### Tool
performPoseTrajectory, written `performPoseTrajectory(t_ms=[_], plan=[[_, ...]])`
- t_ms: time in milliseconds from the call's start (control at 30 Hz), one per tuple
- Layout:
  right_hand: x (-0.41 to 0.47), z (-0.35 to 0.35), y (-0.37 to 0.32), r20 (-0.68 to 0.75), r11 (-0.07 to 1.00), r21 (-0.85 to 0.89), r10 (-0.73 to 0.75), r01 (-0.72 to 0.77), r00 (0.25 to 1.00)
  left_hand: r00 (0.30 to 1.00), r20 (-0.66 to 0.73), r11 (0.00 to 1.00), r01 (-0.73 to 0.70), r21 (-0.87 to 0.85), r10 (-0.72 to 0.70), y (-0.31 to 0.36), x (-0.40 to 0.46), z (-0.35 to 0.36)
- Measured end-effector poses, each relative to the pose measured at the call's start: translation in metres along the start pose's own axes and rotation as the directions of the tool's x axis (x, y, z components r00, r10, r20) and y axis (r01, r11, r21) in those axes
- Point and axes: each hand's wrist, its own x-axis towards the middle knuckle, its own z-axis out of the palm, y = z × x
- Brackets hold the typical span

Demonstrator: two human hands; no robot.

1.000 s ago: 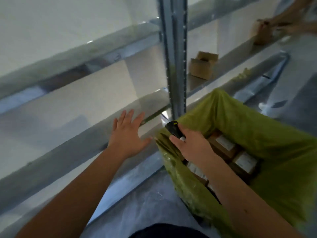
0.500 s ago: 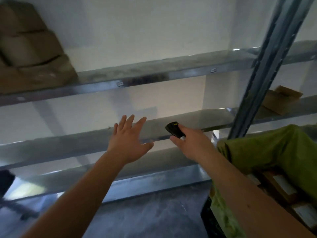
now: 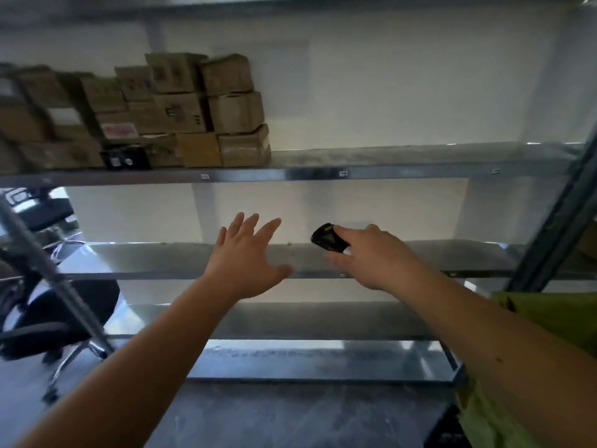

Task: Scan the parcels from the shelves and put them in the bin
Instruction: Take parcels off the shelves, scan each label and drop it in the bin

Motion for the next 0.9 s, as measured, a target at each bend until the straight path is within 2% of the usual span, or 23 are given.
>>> performPoseTrajectory(t_ms=[200,500,700,900], plan=[[0.012,-0.025,-0.058,-0.048,0.989,-0.113,-0.102,0.096,0.994,0.998,-0.042,0.999,0.038,0.035,-0.036,-0.036,-0.014,-0.037],[0.060,-0.059,-0.091,-0.067,0.967,-0.164,-0.208,0.195,0.976,0.991,-0.117,0.997,0.073,0.020,-0.070,-0.055,0.015,-0.079],[0.126,-0.076,-0.097,-0.120,0.941,-0.161,-0.319,0.298,0.940,0.977,-0.195,0.996,0.086,0.007,-0.083,-0.074,0.070,-0.108],[0.210,-0.103,-0.089,-0.155,0.939,-0.139,-0.333,0.313,0.930,0.969,-0.236,0.982,0.110,0.154,-0.072,-0.101,0.159,-0.132]])
